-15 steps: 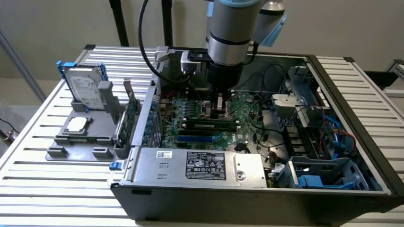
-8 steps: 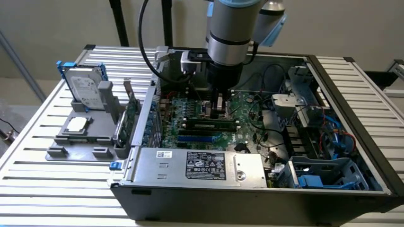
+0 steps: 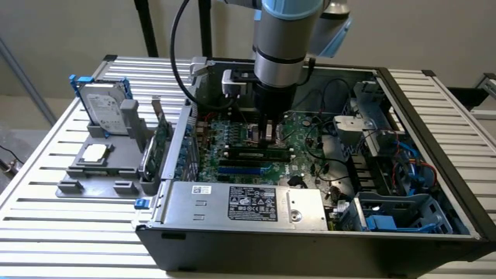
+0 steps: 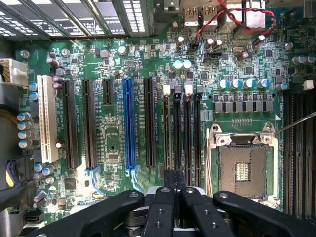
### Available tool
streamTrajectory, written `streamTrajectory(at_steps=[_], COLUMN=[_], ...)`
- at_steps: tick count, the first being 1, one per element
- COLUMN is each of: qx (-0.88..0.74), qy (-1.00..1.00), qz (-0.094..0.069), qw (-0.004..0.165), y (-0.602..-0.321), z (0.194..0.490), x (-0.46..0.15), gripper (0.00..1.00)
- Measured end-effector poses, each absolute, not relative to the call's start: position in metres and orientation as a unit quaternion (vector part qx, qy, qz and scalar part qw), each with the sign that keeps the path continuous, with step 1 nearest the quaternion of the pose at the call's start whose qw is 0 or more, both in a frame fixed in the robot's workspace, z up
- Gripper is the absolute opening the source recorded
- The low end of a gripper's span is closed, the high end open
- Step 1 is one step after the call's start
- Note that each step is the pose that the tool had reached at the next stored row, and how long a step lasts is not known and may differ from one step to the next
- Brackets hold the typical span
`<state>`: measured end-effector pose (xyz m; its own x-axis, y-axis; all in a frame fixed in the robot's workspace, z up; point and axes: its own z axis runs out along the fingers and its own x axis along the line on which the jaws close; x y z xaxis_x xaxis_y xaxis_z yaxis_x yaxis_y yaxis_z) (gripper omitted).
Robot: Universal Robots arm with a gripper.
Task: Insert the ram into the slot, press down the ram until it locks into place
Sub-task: 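Press down the ram until it locks into place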
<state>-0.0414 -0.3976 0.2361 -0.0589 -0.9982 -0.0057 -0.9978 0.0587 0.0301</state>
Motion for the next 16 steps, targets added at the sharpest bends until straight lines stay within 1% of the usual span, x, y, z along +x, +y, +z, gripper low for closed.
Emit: streamTrajectory(at_steps=[8,16], qx=[0.686,0.686], qy=[-0.728,-0.727], qz=[-0.011,-0.012], qw=[0.008,0.007], y=[-0.397,-0.398], z=[0.224,0.258], x=[-0.042,-0.041], gripper=[0.11,0.11])
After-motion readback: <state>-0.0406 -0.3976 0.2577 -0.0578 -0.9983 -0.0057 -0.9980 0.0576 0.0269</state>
